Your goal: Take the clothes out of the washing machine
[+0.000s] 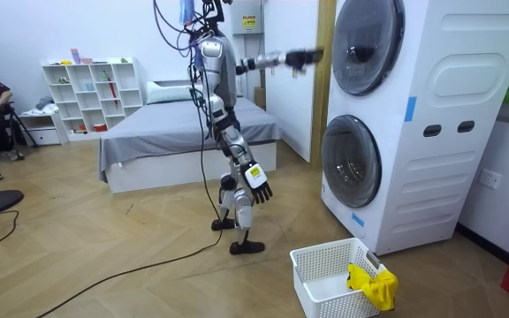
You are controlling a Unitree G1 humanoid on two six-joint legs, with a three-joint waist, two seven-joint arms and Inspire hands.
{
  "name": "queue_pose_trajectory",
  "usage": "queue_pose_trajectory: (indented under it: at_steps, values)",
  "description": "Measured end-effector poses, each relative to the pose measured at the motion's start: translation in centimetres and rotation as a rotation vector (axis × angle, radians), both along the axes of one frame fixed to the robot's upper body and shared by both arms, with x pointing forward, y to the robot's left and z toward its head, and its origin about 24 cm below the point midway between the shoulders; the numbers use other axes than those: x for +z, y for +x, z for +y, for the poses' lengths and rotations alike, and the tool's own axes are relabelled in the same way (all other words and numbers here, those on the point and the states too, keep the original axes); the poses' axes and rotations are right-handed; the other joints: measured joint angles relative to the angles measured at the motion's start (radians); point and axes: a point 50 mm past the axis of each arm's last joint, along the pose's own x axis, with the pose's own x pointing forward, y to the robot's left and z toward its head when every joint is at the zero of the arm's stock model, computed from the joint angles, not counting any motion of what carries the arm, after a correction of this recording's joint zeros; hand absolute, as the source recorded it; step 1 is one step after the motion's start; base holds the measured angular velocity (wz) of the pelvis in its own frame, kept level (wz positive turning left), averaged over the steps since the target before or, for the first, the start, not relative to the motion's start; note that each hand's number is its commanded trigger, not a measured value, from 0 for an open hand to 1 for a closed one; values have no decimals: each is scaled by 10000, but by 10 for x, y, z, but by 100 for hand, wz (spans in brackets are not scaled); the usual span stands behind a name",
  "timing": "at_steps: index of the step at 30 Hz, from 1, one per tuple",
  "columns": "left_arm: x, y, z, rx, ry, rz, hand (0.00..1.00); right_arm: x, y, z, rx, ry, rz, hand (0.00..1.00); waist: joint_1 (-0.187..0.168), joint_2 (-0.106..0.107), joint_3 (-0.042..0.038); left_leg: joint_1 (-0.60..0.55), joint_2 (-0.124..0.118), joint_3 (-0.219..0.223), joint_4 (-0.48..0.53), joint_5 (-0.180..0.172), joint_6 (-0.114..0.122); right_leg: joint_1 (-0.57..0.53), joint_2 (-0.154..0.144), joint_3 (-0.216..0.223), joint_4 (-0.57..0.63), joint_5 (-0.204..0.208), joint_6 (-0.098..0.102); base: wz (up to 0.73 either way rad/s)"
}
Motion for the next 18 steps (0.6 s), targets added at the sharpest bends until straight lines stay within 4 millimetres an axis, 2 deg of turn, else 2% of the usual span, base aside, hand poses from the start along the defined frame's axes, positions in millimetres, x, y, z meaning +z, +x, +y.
queue_pose_trajectory:
  at_steps: [1,2,4,5,6,7,8,10,14,16,18]
  values:
    - [-36,-21,-11,-106,282,1149,0,-2,0,7,203,162,120,0,-43,-289,21,-68,-8,-12,51,0,0,-90,-43,-143,155,-90,-27,26]
    - [-52,-30,-18,-182,341,1683,0,-3,0,10,386,207,193,0,-49,-416,16,-115,-7,-26,88,1,0,-100,-62,-217,154,-98,-35,33]
    - [-106,-65,-46,-669,479,3697,0,-5,-2,17,782,372,509,0,33,-945,56,-217,18,-22,144,2,-3,-93,-108,-396,80,-74,-40,32]
    - [-118,-75,-49,-589,329,4216,0,-5,-2,18,737,389,508,0,63,-1043,30,-224,19,-23,137,2,-3,-80,-108,-426,49,-60,-42,12]
    - [-140,-94,-52,-364,156,5178,0,-5,0,17,667,348,388,0,67,-1158,-36,-269,27,-29,124,1,-3,-1,-103,-485,-93,14,-44,8]
    - [-155,-108,-54,-200,73,5928,0,-4,2,16,557,262,181,0,89,-1190,-58,-261,35,-26,59,-6,2,105,-99,-531,-274,98,-22,6]
    - [-162,-113,-53,-80,59,6249,0,-3,4,16,451,231,63,0,139,-1220,-77,-213,33,-9,-42,-5,5,140,-96,-521,-342,143,-32,4]
    - [-185,-136,-45,640,250,7395,0,-2,5,16,31,206,-276,0,260,-1191,-71,39,36,2,-223,-23,41,431,-68,-502,-484,228,-35,0]
    - [-206,-174,-24,1968,566,8580,0,-3,1,22,-369,340,-610,0,541,-1090,-101,381,66,42,-453,-51,75,718,-14,-467,-632,216,-26,-1]
    - [-214,-207,-4,3402,642,9177,0,-3,1,23,-486,330,-779,0,540,-1064,-101,466,99,36,-449,-81,68,811,8,-525,-699,165,-33,4]
    - [-218,-230,7,4217,916,9694,0,-3,-2,21,-596,279,-779,0,581,-1068,-99,469,122,5,-450,-107,60,860,35,-532,-789,154,-34,2]
